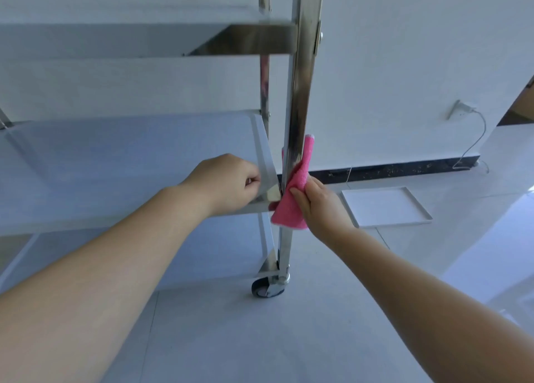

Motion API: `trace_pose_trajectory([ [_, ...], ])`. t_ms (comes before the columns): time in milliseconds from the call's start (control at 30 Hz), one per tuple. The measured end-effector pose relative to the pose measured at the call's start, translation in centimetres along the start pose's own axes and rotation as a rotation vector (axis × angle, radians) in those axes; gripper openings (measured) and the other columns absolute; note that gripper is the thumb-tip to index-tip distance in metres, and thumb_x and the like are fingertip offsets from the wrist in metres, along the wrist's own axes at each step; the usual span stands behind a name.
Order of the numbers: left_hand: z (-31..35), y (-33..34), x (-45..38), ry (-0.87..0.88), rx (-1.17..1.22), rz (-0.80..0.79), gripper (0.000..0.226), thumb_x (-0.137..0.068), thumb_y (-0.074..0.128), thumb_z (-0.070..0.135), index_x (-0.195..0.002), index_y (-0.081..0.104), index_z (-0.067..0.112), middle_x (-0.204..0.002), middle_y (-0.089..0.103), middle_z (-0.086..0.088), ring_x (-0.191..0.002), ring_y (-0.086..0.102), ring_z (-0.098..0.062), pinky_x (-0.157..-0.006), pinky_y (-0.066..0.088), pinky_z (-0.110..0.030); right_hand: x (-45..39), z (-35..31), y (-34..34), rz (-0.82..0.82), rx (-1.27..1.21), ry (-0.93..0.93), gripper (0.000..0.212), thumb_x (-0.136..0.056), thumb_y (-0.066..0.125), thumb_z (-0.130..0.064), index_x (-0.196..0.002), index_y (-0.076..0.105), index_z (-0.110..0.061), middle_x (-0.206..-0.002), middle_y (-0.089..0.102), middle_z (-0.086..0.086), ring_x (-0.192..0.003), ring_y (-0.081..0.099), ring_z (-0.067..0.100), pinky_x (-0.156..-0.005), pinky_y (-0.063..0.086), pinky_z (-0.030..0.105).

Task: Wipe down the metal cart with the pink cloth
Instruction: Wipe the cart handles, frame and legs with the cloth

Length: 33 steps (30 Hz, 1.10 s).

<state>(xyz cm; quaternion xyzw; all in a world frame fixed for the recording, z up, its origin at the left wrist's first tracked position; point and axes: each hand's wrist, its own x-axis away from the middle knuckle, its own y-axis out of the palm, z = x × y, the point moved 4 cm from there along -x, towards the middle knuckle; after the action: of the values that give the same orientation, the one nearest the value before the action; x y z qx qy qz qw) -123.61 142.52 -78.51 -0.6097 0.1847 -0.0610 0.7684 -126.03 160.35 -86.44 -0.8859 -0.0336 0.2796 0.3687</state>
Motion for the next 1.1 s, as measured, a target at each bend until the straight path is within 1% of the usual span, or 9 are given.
trace_pose_trajectory([
  [67,0.7,1.5,1.1,0.033,0.049,-0.01,0.017,-0.086,0.048,0.027,-0.08,0.063,0.023,-0.065,0.058,0.012,-0.068,0.054,-0.015,-0.059,0.039,-0.026,1.6,1.4,0.6,-0.017,0.033,0.038,0.028,-0.097,0.042,-0.029,-0.115,0.056,-0.013,-0.104,0.059,0.0,-0.078,0.052,0.016,-0.07,0.042,0.028],
  [167,1.6,4.7,3.3,0.063,0.072,-0.079,0.016,-0.087,0.047,0.025,-0.078,0.061,0.024,-0.058,0.049,0.015,-0.065,0.049,-0.016,-0.058,0.034,-0.026,4.1,3.6,1.6,-0.046,0.048,0.137,0.028,-0.098,0.04,-0.031,-0.113,0.056,-0.014,-0.093,0.056,-0.002,-0.073,0.05,0.018,-0.067,0.043,0.031],
  [267,1.7,7.3,4.7,0.05,0.091,-0.176,0.019,-0.088,0.045,0.024,-0.08,0.061,0.019,-0.06,0.049,0.013,-0.068,0.049,-0.019,-0.06,0.038,-0.028,5.1,3.9,3.3,-0.068,0.008,0.199,0.026,-0.098,0.039,-0.031,-0.101,0.057,-0.012,-0.086,0.052,-0.003,-0.072,0.051,0.022,-0.064,0.039,0.031],
  [400,0.7,8.7,5.6,0.012,0.104,-0.187,0.019,-0.088,0.045,0.025,-0.084,0.063,0.02,-0.062,0.052,0.011,-0.069,0.052,-0.019,-0.062,0.044,-0.029,4.8,3.8,6.3,-0.114,-0.073,0.293,0.032,-0.097,0.039,-0.033,-0.117,0.052,-0.012,-0.09,0.056,0.003,-0.078,0.052,0.023,-0.069,0.038,0.031],
  [533,-0.3,10.1,6.1,-0.008,0.075,-0.21,0.018,-0.088,0.046,0.025,-0.08,0.061,0.022,-0.059,0.049,0.014,-0.067,0.051,-0.017,-0.059,0.039,-0.027,4.9,4.9,7.4,-0.06,-0.143,0.31,0.026,-0.097,0.04,-0.031,-0.105,0.054,-0.012,-0.09,0.061,0.009,-0.079,0.054,0.026,-0.07,0.043,0.034],
  [700,-1.6,12.0,6.2,-0.037,0.062,-0.251,0.017,-0.088,0.047,0.024,-0.073,0.054,0.029,-0.057,0.047,0.014,-0.063,0.046,-0.014,-0.058,0.035,-0.025,6.1,7.4,10.0,-0.001,-0.207,0.25,0.014,-0.095,0.045,-0.026,-0.098,0.055,-0.017,-0.079,0.056,-0.001,-0.071,0.051,0.02,-0.064,0.036,0.027],
  [833,-1.3,13.3,6.1,-0.051,0.06,-0.278,0.02,-0.088,0.046,0.024,-0.07,0.05,0.03,-0.057,0.046,0.014,-0.064,0.047,-0.016,-0.058,0.035,-0.025,9.6,10.9,13.9,-0.204,-0.172,0.373,0.018,-0.096,0.044,-0.028,-0.1,0.055,-0.015,-0.087,0.059,0.004,-0.077,0.054,0.025,-0.068,0.041,0.031],
  [933,-0.9,14.0,5.8,-0.052,0.054,-0.293,0.019,-0.089,0.045,0.024,-0.071,0.051,0.028,-0.056,0.045,0.013,-0.064,0.045,-0.015,-0.057,0.034,-0.025,11.0,12.8,15.5,-0.338,-0.123,0.412,0.021,-0.096,0.043,-0.029,-0.1,0.058,-0.014,-0.094,0.063,0.009,-0.079,0.053,0.024,-0.068,0.037,0.031],
  [1100,1.5,14.7,5.1,-0.049,0.055,-0.349,0.02,-0.089,0.044,0.024,-0.082,0.061,0.016,-0.069,0.057,0.004,-0.072,0.053,-0.022,-0.064,0.046,-0.029,10.6,13.6,13.3,-0.449,-0.144,0.399,0.019,-0.096,0.042,-0.036,-0.098,0.059,-0.028,-0.082,0.058,-0.007,-0.074,0.055,0.017,-0.062,0.037,0.026],
])
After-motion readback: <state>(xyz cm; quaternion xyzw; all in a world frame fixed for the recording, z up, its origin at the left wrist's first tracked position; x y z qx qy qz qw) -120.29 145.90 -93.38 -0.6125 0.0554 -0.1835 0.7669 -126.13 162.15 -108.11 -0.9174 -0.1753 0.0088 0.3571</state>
